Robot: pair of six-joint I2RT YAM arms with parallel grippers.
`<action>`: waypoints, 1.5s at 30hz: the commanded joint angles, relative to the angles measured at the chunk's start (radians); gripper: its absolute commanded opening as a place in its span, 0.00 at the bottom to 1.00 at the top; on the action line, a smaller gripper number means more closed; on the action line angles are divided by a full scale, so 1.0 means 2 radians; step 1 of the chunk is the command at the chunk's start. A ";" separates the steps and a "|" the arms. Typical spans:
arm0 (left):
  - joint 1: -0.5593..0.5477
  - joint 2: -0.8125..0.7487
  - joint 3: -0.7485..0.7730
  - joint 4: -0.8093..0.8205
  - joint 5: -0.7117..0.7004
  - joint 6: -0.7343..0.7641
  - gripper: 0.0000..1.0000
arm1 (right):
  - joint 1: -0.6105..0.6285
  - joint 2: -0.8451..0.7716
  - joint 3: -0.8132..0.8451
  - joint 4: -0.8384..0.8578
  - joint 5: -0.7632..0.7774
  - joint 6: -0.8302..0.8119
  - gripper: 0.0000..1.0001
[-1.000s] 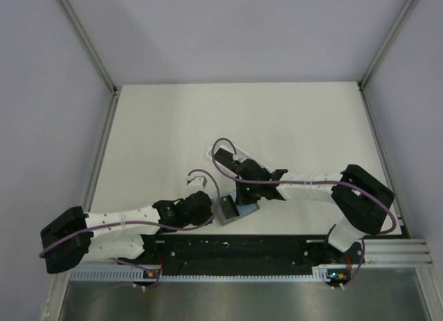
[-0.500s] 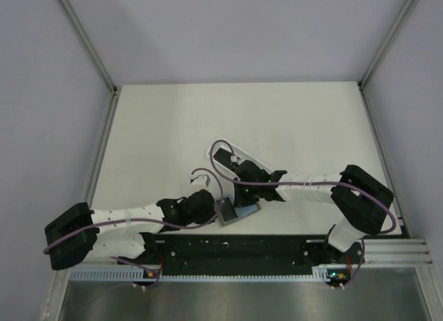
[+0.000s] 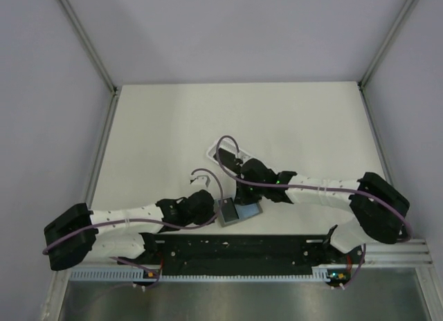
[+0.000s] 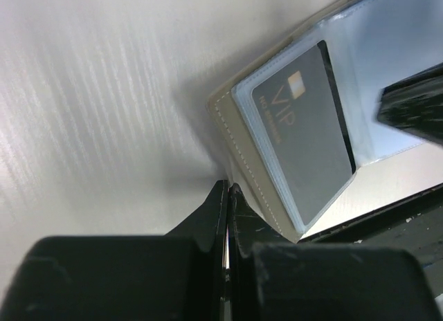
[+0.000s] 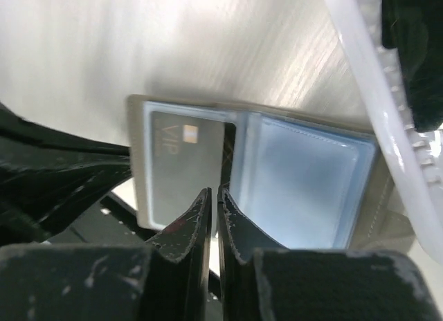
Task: Put the credit cards into the card holder
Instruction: Insert the credit card into the card holder, then pick up the credit card from the storage box.
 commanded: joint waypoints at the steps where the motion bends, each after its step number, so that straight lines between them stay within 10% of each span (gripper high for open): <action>1: -0.002 -0.025 -0.018 -0.059 -0.005 0.000 0.00 | 0.007 -0.086 0.010 -0.018 0.045 -0.011 0.12; 8: -0.001 -0.078 -0.012 -0.109 -0.024 -0.005 0.00 | 0.006 -0.151 0.012 -0.098 0.136 -0.017 0.36; 18: -0.001 -0.157 0.020 -0.148 -0.057 0.014 0.00 | 0.002 -0.178 -0.017 -0.117 0.156 -0.003 0.42; 31: -0.001 -0.111 0.020 -0.064 -0.044 0.047 0.00 | 0.001 -0.110 0.010 -0.044 0.030 -0.045 0.01; 45: -0.001 -0.045 0.007 -0.007 -0.013 0.043 0.00 | 0.002 0.004 0.025 0.006 0.008 -0.030 0.00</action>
